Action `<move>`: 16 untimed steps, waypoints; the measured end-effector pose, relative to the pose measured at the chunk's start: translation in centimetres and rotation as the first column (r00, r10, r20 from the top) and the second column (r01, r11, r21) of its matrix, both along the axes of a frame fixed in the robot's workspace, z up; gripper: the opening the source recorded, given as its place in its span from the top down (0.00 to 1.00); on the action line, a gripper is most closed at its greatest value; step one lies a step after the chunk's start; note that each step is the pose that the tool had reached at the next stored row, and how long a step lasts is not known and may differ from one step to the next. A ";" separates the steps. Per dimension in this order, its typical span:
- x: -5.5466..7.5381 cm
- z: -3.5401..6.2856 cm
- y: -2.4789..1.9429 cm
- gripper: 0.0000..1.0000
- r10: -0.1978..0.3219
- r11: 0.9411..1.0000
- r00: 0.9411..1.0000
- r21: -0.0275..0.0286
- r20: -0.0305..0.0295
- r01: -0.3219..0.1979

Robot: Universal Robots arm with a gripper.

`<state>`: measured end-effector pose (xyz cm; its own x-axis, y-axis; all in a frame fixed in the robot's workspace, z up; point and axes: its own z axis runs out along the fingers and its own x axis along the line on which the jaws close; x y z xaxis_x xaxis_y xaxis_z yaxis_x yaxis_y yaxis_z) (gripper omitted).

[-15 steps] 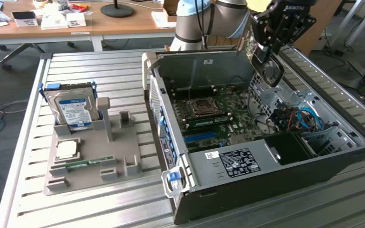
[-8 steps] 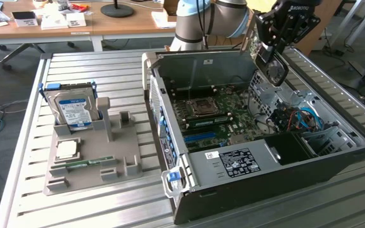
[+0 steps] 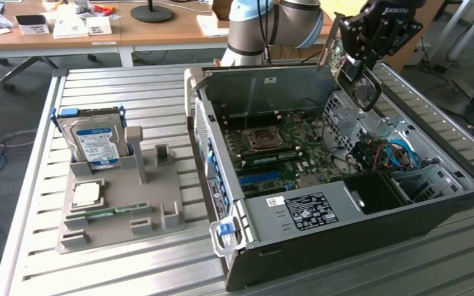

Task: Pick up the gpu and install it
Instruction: 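Pick up the gpu and move the gpu toward the slot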

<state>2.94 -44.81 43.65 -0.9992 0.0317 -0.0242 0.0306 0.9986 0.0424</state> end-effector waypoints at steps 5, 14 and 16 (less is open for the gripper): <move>0.9 0.00 0.00 0.73 0.000 1.000 1.000 0.000 0.000 0.000; 2.3 0.00 0.00 0.73 0.000 1.000 1.000 0.000 0.000 0.000; 2.7 0.00 0.00 0.73 0.000 1.000 1.000 0.000 0.000 0.000</move>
<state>5.61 -44.81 43.65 -0.9992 0.0316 -0.0242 0.0306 0.9986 0.0424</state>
